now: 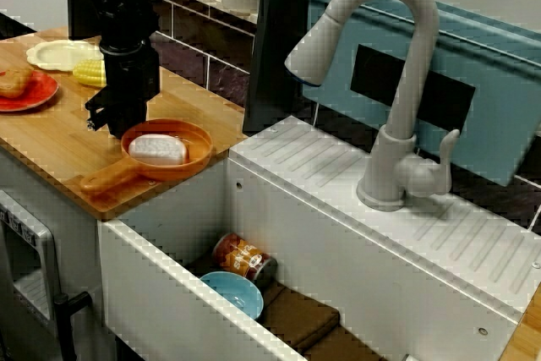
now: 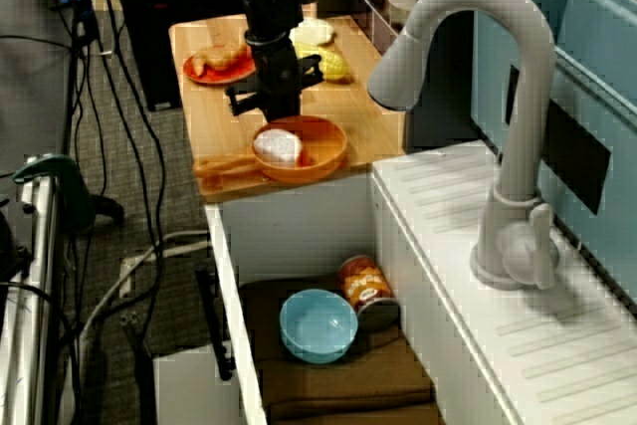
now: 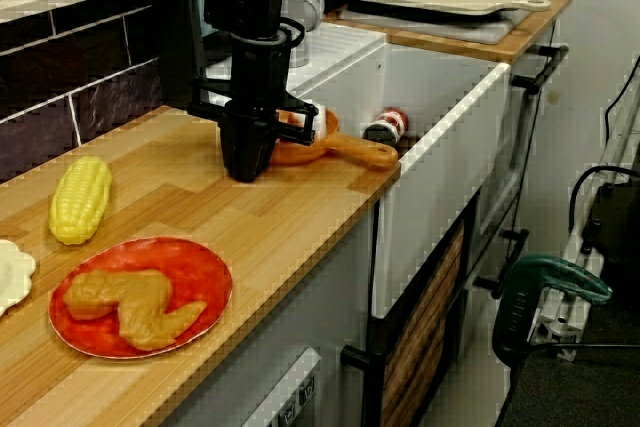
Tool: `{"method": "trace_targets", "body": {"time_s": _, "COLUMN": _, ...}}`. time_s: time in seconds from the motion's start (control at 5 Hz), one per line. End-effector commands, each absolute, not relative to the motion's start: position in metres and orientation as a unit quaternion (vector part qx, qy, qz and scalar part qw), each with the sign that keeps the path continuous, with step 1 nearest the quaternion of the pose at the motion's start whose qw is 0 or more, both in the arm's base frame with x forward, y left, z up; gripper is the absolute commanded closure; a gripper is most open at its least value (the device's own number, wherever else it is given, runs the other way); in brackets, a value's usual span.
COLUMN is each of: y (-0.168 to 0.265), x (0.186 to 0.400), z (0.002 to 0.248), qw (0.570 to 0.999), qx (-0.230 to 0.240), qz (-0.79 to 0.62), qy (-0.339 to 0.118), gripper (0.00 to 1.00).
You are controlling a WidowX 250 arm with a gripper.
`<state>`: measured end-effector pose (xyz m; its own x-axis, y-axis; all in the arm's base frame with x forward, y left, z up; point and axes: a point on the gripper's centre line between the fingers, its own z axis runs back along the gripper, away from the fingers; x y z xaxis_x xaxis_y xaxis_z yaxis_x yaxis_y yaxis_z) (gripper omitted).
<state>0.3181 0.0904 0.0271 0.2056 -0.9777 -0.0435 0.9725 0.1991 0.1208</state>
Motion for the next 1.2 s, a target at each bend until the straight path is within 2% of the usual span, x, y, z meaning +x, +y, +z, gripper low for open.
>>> {"method": "trace_targets", "body": {"time_s": 0.0, "y": 0.072, "x": 0.332, "z": 0.062, "qw": 0.801, "qx": 0.017, "qz": -0.597, "qy": -0.048, "gripper": 1.00}}
{"method": "trace_targets", "body": {"time_s": 0.2, "y": 0.061, "x": 0.338, "z": 0.072, "qw": 0.803, "qx": -0.008, "qz": -0.595, "qy": -0.047, "gripper": 1.00}}
{"method": "trace_targets", "body": {"time_s": 0.4, "y": 0.054, "x": 0.339, "z": 0.073, "qw": 0.804, "qx": -0.029, "qz": -0.592, "qy": -0.041, "gripper": 1.00}}
{"method": "trace_targets", "body": {"time_s": 0.6, "y": 0.041, "x": 0.330, "z": 0.067, "qw": 0.798, "qx": -0.016, "qz": -0.602, "qy": -0.040, "gripper": 1.00}}
{"method": "trace_targets", "body": {"time_s": 0.8, "y": 0.046, "x": 0.329, "z": 0.067, "qw": 0.800, "qx": -0.009, "qz": -0.599, "qy": -0.041, "gripper": 1.00}}
{"method": "trace_targets", "body": {"time_s": 1.0, "y": 0.072, "x": 0.328, "z": 0.073, "qw": 0.806, "qx": 0.027, "qz": -0.588, "qy": -0.064, "gripper": 1.00}}
